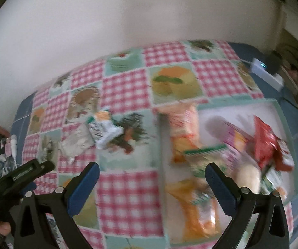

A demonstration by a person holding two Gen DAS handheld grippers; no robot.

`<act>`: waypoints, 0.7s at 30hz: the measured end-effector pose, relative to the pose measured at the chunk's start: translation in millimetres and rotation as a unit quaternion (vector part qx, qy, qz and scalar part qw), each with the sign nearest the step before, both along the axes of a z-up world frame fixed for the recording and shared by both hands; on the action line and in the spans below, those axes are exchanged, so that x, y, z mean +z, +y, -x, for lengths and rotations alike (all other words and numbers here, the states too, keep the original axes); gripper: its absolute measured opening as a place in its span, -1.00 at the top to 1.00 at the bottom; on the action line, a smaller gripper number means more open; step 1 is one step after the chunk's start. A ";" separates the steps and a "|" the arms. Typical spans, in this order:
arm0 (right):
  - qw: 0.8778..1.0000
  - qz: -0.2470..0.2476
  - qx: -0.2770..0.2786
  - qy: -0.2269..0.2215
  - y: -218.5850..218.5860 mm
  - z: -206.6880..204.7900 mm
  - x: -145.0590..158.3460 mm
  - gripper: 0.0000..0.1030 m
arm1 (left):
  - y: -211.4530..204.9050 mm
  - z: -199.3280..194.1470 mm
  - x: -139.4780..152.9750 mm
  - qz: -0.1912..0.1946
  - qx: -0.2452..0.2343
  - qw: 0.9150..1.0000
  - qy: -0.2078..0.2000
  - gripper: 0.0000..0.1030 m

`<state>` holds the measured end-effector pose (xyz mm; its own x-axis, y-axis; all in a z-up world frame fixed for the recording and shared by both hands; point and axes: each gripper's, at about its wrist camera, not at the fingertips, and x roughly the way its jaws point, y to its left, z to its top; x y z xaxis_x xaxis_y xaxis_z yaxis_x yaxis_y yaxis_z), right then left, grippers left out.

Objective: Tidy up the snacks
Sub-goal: 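Move the left tool to the white wrapped packet while the right tool reaches the green-white biscuit packet, then close the left tool on the white packet while the right tool grips the green-white biscuit packet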

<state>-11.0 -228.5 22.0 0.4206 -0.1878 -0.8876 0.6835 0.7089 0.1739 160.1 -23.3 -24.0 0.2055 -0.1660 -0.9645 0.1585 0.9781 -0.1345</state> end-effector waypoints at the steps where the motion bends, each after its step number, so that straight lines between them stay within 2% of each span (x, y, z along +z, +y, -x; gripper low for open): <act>1: 1.000 0.002 0.009 -0.003 1.4 -10.7 -0.4 -1.00 | -3.2 -3.5 -0.8 0.008 -0.005 1.000 0.000 -0.82; 5: 0.999 0.007 0.045 -0.008 3.8 -45.0 -8.2 -1.00 | -16.4 -18.9 -3.9 0.027 -0.019 0.999 -0.009 -0.82; 9: 0.997 0.006 0.073 0.003 4.7 -75.0 -25.0 -0.92 | -22.8 -37.2 -16.8 0.051 -0.004 0.999 0.008 -0.82; 15: 0.993 0.009 0.111 0.033 7.9 -109.4 -55.9 -0.79 | -32.8 -49.8 -35.7 0.033 -0.003 0.999 0.006 -0.82; 19: 0.992 0.009 0.123 0.041 9.5 -127.3 -73.3 -0.75 | -35.0 -56.4 -46.6 0.040 0.000 0.999 0.013 -0.82; 21: 0.991 0.011 0.129 0.042 11.4 -134.0 -78.1 -0.65 | -33.9 -58.6 -48.5 0.040 0.000 0.999 0.013 -0.82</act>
